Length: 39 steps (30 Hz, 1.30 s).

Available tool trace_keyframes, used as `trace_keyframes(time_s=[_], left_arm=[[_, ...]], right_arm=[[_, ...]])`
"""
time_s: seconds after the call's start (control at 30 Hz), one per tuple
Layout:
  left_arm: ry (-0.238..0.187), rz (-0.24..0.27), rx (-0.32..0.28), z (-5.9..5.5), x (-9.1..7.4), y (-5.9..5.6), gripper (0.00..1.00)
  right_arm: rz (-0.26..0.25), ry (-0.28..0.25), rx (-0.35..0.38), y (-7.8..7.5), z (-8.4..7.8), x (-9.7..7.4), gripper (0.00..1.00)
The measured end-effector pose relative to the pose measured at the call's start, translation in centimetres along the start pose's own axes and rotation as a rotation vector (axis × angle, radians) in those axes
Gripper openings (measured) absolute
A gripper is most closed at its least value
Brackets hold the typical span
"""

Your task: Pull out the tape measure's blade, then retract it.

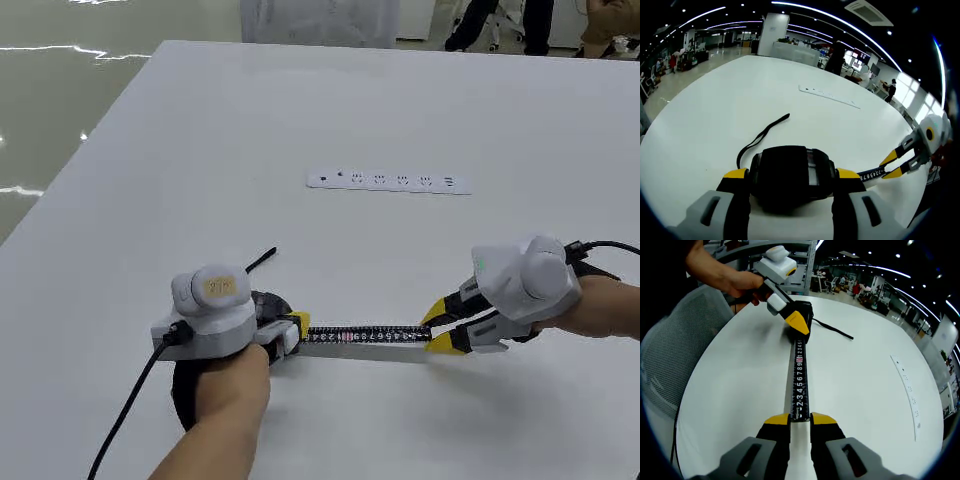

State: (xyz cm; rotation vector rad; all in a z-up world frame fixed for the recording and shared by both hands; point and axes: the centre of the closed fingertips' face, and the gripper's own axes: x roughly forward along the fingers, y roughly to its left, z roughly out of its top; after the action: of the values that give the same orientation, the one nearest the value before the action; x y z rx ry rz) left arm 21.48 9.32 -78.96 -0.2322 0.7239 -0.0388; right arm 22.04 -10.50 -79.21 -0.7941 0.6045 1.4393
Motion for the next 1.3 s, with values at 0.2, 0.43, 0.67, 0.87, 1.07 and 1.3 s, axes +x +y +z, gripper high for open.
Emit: trace_keyframes(time_s=[0.2, 0.43, 0.67, 0.87, 1.07, 1.3], left_arm=[[0.0, -0.002, -0.002, 0.0, 0.1, 0.0, 0.62], [0.001, -0.003, -0.002, 0.0, 0.1, 0.0, 0.62], [0.0, -0.004, -0.006, 0.1, 0.2, 0.0, 0.62], [-0.001, -0.005, -0.007, 0.1, -0.2, -0.1, 0.63], [-0.001, -0.006, -0.01, 0.1, -0.5, -0.2, 0.63], [0.0, -0.007, -0.012, 0.1, -0.5, -0.2, 0.63]], right_arm=[[0.005, -0.007, -0.003, -0.2, 0.4, 0.4, 0.14], [0.007, -0.011, -0.006, 0.0, 0.8, 0.7, 0.14], [0.008, -0.012, -0.008, -0.1, 1.1, 0.9, 0.14], [0.008, -0.012, -0.009, 0.0, 1.5, 1.1, 0.14], [0.01, -0.017, -0.009, 0.0, 1.7, 1.3, 0.14], [0.014, -0.025, -0.01, 0.1, 2.1, 1.7, 0.14]])
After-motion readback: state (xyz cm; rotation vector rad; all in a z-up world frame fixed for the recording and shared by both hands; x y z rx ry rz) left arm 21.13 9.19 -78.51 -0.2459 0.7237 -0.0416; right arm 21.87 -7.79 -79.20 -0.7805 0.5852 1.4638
